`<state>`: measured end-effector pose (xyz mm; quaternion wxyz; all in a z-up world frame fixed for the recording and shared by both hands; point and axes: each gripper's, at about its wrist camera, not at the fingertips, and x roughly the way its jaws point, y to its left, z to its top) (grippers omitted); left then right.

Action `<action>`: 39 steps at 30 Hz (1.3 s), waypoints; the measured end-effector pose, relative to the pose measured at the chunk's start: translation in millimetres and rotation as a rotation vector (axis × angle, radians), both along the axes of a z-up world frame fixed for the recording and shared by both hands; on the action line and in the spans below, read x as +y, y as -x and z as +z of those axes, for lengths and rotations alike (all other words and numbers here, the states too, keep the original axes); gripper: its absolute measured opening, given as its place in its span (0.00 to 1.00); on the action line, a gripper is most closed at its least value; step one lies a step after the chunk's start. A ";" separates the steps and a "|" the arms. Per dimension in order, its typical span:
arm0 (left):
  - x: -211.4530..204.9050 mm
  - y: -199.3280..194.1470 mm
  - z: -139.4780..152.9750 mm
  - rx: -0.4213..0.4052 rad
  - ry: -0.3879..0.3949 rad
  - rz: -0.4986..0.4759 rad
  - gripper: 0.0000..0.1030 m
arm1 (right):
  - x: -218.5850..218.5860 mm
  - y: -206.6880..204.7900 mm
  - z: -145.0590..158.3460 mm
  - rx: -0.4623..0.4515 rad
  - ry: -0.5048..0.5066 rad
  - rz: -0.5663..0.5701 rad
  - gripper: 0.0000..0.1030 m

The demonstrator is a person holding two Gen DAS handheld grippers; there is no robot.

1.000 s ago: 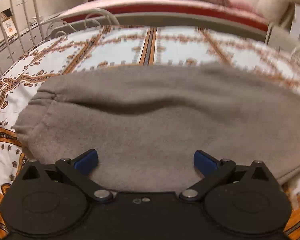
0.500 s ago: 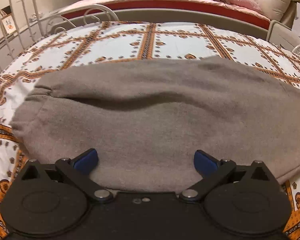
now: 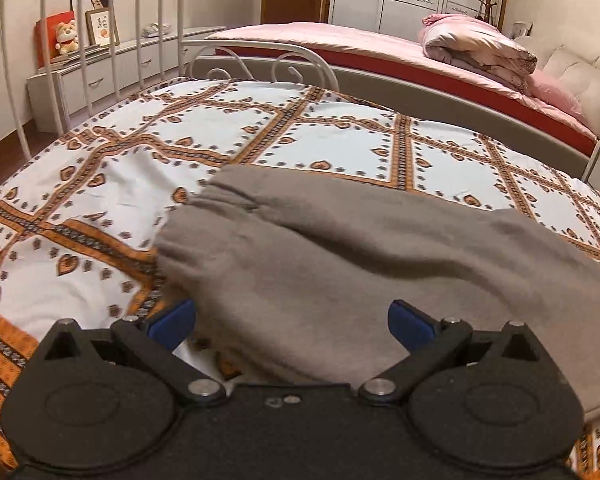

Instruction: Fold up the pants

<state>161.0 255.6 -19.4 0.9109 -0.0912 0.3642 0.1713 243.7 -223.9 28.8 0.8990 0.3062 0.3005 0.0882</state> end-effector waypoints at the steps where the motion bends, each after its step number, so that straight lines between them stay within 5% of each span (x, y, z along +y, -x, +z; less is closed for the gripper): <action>1: 4.5 3.3 0.3 -0.002 0.000 0.007 0.94 | 20.6 -4.2 5.4 -0.016 0.012 0.037 0.10; 8: 39.3 24.0 -2.3 -0.009 0.049 0.092 0.94 | 175.2 -13.1 0.4 -0.062 0.089 0.338 0.10; 12: 47.4 29.2 -3.0 -0.010 0.063 0.109 0.94 | 268.3 8.8 -43.0 -0.017 0.177 0.590 0.10; 14: 47.7 29.4 -3.0 -0.008 0.066 0.105 0.94 | 306.8 23.9 -73.9 0.041 0.316 0.706 0.13; 17: 46.2 30.3 -3.1 -0.007 0.062 0.093 0.94 | 309.2 41.7 -87.0 -0.051 0.389 0.708 0.13; 26: 44.7 27.5 -4.0 -0.001 0.059 0.077 0.94 | 311.7 45.7 -70.7 -0.086 0.398 0.727 0.14; 29: 45.9 28.5 -4.9 0.004 0.061 0.079 0.94 | 319.4 60.9 -67.4 -0.099 0.426 0.833 0.36; 33: 49.5 29.5 -6.1 0.011 0.062 0.083 0.94 | 314.3 76.4 -51.0 -0.202 0.379 0.896 0.36; 39: 48.9 29.9 -6.0 0.013 0.060 0.087 0.94 | 323.0 40.0 -49.7 -0.136 0.373 0.857 0.36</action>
